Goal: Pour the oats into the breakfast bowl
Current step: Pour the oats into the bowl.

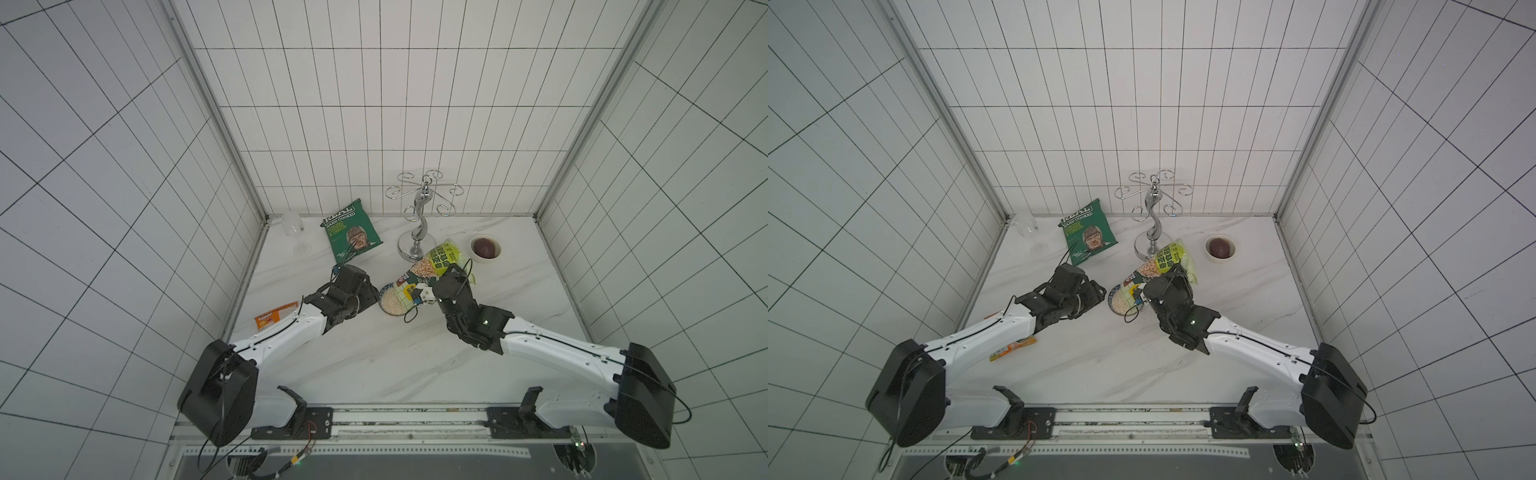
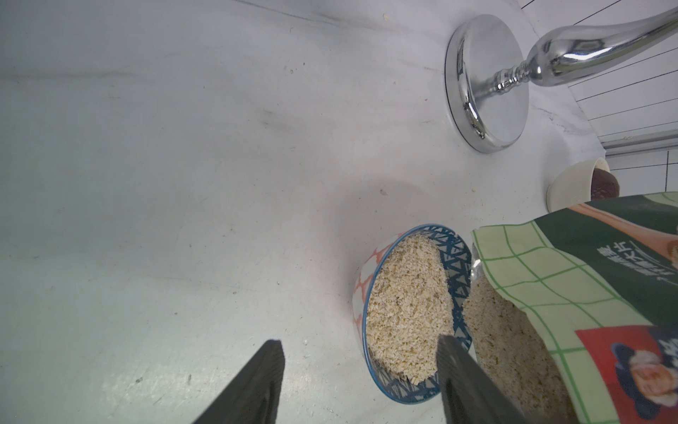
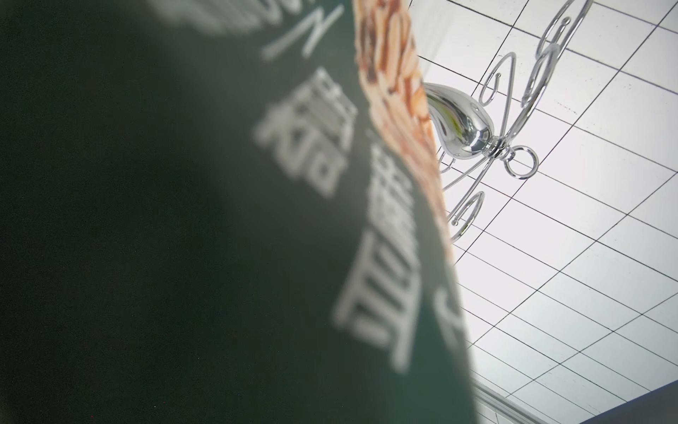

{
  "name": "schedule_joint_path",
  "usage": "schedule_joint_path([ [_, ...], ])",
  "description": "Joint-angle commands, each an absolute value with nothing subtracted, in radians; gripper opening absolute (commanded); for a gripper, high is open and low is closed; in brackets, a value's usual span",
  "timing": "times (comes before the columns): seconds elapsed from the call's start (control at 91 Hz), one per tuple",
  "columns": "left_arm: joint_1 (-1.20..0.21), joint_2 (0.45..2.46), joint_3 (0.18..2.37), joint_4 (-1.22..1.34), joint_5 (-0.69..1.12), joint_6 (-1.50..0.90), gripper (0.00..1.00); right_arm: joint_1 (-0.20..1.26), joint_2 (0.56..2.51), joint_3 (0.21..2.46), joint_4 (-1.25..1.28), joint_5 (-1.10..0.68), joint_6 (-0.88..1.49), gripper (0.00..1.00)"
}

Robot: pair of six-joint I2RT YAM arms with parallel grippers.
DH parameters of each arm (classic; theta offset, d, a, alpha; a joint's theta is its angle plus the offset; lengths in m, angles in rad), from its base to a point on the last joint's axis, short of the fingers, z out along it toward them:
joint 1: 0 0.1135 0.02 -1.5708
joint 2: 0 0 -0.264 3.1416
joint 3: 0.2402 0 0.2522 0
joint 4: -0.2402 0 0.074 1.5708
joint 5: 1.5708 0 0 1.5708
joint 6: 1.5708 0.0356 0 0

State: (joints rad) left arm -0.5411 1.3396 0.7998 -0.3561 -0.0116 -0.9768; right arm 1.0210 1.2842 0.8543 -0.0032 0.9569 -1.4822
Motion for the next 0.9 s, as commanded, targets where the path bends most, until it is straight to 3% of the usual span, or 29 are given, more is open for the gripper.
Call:
schedule_joint_path([
  [0.0,-0.537,1.321,0.798,-0.352,-0.032,-0.972,0.68,1.025,1.268,0.888,0.133,1.047,-1.449,0.00],
  [0.066,-0.536,1.320,0.799,-0.355,-0.031,-0.972,0.68,1.018,1.259,0.856,0.242,1.047,-1.538,0.00],
  [0.165,-0.536,1.320,0.795,-0.346,-0.027,-0.976,0.68,1.020,1.265,0.910,0.083,1.036,-1.431,0.00],
  [0.253,-0.536,1.324,0.801,-0.350,-0.022,-0.974,0.68,1.019,1.270,0.879,0.230,1.048,-1.512,0.00],
  [0.341,-0.537,1.322,0.797,-0.348,-0.021,-0.976,0.68,1.024,1.275,0.918,0.085,1.029,-1.424,0.00],
  [0.429,-0.536,1.320,0.796,-0.353,-0.027,-0.975,0.68,1.022,1.271,0.889,0.206,1.034,-1.473,0.00],
  [0.517,-0.537,1.317,0.792,-0.348,-0.027,-0.977,0.68,1.023,1.270,0.918,0.070,1.012,-1.390,0.00],
  [0.89,-0.531,1.315,0.793,-0.353,-0.026,-0.975,0.68,1.022,1.260,0.889,0.150,1.030,-1.426,0.00],
])
